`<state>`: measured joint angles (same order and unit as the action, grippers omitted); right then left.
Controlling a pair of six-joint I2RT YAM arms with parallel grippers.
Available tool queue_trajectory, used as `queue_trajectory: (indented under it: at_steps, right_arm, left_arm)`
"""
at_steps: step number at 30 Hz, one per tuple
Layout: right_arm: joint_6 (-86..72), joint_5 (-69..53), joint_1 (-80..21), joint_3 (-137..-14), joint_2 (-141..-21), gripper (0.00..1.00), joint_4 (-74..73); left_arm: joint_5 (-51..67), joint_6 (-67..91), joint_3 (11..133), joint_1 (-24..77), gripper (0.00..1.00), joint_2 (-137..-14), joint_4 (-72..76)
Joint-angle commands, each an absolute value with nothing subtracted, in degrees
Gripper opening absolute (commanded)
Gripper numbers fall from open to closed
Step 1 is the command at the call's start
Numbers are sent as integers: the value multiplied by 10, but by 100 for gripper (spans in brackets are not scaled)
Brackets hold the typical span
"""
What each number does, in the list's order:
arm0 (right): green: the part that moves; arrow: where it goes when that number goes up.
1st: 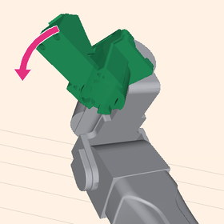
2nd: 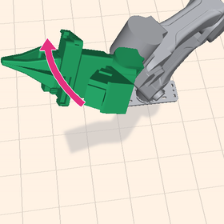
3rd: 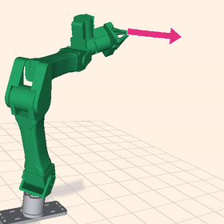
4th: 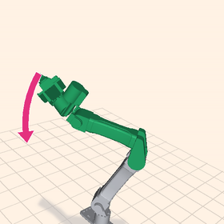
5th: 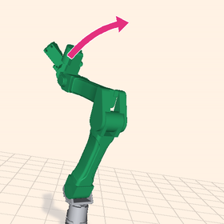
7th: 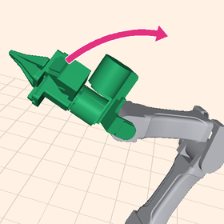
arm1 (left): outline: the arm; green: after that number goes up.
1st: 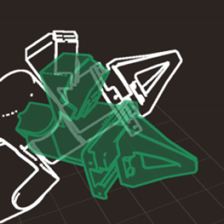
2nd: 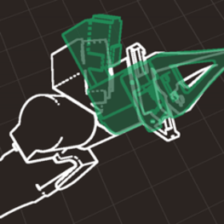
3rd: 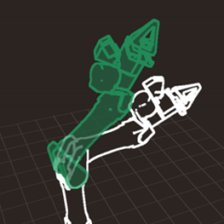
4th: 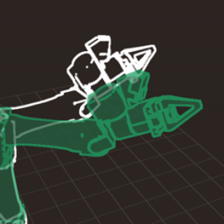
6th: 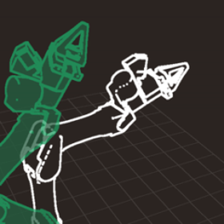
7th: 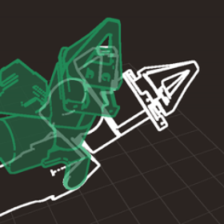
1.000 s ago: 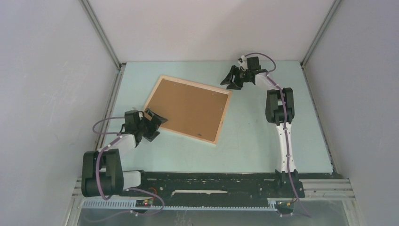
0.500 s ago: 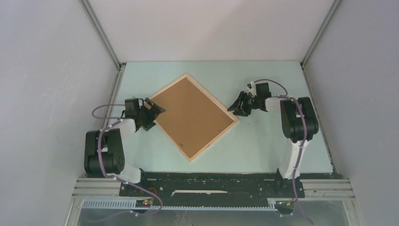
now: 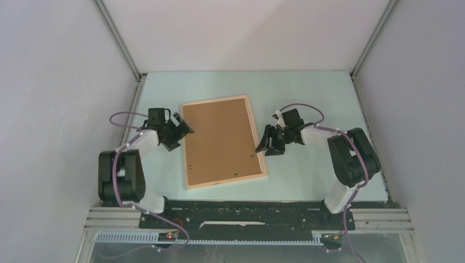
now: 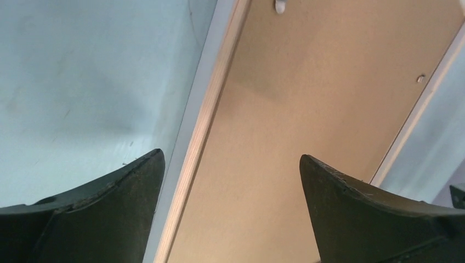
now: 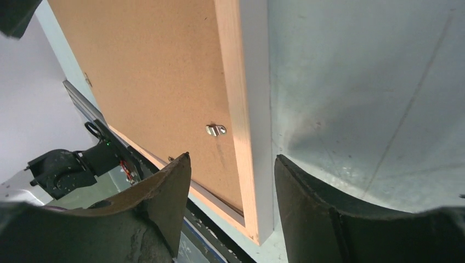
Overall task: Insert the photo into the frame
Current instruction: Adjust the photo frame at the center of the board.
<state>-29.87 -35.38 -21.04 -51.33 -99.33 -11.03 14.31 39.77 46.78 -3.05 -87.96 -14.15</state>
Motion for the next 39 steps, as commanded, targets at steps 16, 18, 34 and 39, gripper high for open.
queue_trajectory:
  at_steps: [16, 18, 34, 39]
  right_arm:
    - [-297, -364, -201, -543, -1013, 63, -92]
    - [-301, -366, -203, -544, -1017, 62, -88]
    - [-313, -375, -229, -554, -1039, 60, -74]
    - [-317, -372, -236, -553, -1036, 59, -72]
  left_arm:
    - [54, 374, 345, 59, 89, -663, -208]
    - [66, 374, 345, 60, 90, -674, -200]
    - [254, 447, 304, 97, 90, -776, -40]
    - [165, 431, 311, 98, 92, -738, -107]
